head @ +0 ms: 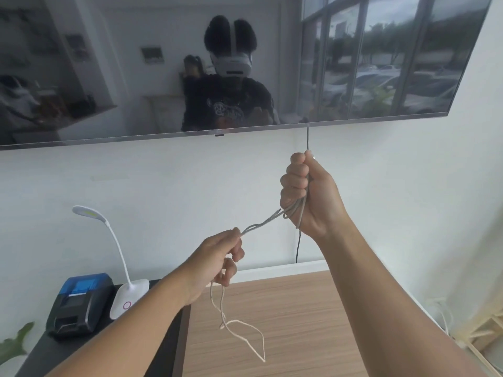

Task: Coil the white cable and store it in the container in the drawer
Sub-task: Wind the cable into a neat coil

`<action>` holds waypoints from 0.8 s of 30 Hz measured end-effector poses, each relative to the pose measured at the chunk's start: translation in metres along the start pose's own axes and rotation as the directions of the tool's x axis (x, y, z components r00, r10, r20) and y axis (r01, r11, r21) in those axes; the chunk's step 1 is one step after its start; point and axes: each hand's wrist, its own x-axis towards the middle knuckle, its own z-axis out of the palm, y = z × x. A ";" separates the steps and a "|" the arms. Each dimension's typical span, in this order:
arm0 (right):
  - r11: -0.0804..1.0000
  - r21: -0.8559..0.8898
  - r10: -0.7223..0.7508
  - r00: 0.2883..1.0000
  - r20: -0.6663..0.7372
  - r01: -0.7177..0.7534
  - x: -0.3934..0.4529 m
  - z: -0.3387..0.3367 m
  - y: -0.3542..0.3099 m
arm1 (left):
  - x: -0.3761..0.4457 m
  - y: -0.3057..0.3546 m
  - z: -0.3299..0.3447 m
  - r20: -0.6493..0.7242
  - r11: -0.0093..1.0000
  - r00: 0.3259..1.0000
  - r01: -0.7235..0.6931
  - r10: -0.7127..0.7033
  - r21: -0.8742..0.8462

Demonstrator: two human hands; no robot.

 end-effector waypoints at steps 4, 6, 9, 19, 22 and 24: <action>0.994 0.004 0.109 0.982 0.154 -0.111 -0.012 0.001 0.000 | 0.009 0.002 -0.010 -0.011 0.940 0.975 0.212 -0.223 -0.267; 0.983 -0.104 0.168 0.967 0.193 -0.150 -0.016 0.000 0.006 | 0.016 0.013 -0.010 -0.046 0.917 0.959 0.253 -0.280 -0.309; 0.916 -0.356 0.238 0.964 0.120 -0.182 -0.021 -0.006 0.023 | 0.029 0.042 -0.011 -0.108 0.907 0.954 0.225 -0.279 -0.356; 0.793 -0.578 0.192 0.980 -0.059 -0.191 -0.011 -0.031 0.050 | 0.034 0.119 0.003 -0.168 0.961 0.984 -0.005 0.053 0.277; 0.842 -0.518 0.113 0.989 -0.099 -0.148 -0.005 -0.033 0.052 | 0.027 0.117 0.011 -0.148 0.886 0.976 -0.072 0.156 0.458; 0.876 -0.471 0.052 0.990 -0.131 -0.108 -0.001 -0.035 0.052 | 0.022 0.110 0.019 -0.121 0.821 0.967 -0.120 0.224 0.558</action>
